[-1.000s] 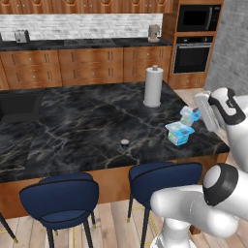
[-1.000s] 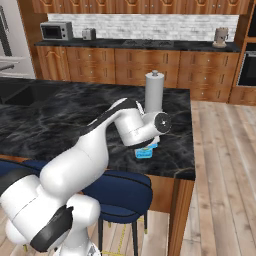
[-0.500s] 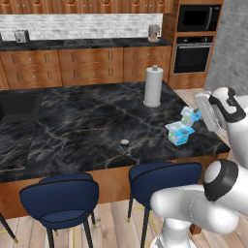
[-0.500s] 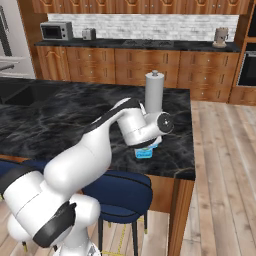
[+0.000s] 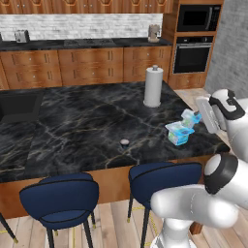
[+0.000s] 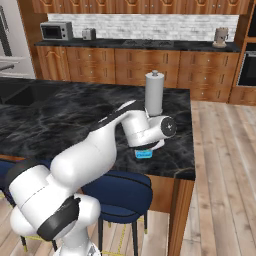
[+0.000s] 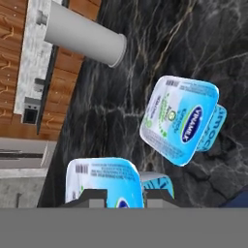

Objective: Stack the yogurt containers by placing the smaller containers on top of the larger containers.

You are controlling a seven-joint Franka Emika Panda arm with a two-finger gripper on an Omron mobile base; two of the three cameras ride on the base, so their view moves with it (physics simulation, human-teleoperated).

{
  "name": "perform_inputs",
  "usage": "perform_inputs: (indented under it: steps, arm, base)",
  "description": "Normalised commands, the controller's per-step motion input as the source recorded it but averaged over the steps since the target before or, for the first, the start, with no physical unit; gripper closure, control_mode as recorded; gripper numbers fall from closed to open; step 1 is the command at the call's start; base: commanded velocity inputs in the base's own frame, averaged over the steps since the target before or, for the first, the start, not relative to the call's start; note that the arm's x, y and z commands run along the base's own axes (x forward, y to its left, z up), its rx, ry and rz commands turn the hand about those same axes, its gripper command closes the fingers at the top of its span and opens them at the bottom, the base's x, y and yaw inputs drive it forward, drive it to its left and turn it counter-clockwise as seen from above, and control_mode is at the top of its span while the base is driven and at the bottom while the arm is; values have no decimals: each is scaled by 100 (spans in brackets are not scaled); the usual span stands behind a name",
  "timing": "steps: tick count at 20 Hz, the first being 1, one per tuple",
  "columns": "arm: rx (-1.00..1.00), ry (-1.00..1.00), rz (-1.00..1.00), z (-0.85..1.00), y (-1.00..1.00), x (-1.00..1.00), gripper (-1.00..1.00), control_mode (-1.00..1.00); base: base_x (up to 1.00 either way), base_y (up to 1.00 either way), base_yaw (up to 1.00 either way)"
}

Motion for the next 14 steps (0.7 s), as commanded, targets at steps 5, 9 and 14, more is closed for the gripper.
perform_inputs:
  steps: [5, 9, 14]
  arm:
    - [0, 1, 0, -22, -7, 12, 100, -100]
    - [0, 1, 0, -24, -2, 19, 100, -100]
    - [0, 0, 0, -19, -1, 17, 100, -100]
  base:
    - [0, 0, 0]
    - [0, 0, 0]
    - [0, 0, 0]
